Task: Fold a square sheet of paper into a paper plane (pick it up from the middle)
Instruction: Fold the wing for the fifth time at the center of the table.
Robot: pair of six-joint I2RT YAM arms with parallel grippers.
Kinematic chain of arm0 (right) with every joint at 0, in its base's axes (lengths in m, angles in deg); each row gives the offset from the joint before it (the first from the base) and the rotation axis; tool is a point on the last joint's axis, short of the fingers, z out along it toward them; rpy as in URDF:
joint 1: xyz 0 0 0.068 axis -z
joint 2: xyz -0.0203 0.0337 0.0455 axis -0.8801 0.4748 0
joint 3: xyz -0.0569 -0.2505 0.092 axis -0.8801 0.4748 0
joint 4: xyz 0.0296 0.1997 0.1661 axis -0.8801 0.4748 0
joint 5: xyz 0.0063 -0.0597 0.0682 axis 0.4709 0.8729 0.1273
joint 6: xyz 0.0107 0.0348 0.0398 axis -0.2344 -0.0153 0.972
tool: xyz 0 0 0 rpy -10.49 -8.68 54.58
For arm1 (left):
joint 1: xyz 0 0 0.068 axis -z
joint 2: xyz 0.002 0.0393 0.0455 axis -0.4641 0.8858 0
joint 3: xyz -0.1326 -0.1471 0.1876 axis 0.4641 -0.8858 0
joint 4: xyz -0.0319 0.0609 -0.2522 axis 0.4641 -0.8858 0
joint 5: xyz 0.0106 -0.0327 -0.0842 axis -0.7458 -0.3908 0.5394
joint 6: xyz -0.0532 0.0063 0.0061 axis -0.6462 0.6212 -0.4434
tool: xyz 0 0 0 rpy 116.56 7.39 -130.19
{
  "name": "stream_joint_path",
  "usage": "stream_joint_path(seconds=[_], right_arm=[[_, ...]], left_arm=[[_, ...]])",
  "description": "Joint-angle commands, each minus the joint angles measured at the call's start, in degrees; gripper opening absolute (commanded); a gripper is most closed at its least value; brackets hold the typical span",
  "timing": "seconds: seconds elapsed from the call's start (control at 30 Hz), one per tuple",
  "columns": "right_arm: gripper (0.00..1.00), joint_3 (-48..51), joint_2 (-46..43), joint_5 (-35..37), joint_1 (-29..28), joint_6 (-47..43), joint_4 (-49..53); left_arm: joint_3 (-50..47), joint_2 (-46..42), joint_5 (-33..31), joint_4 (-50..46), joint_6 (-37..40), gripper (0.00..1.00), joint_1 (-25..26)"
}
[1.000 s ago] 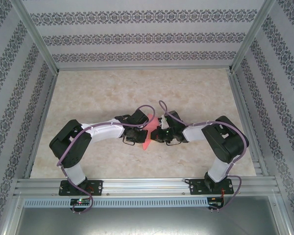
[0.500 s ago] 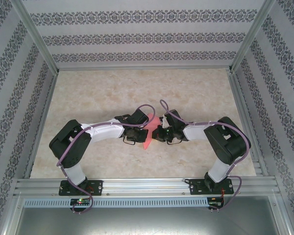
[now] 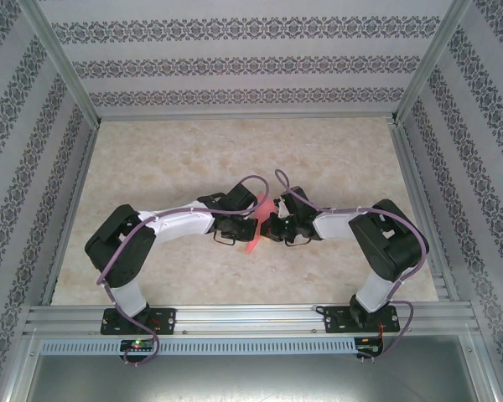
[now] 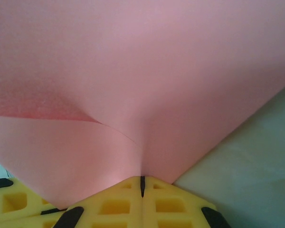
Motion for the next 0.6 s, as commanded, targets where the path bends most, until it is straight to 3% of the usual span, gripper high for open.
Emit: stream_joint_path(seconds=[0.0, 0.57], right_arm=[[0.01, 0.81, 1.96, 1.57, 0.64, 1.43, -0.09], [0.0, 4.63, 3.56, -2.69, 1.63, 6.49, -10.73]], left_arm=[[1.61, 1.89, 1.24, -0.75, 1.77, 0.03, 0.97], [1.92, 3.66, 2.62, 2.6, 1.01, 0.05, 1.01]])
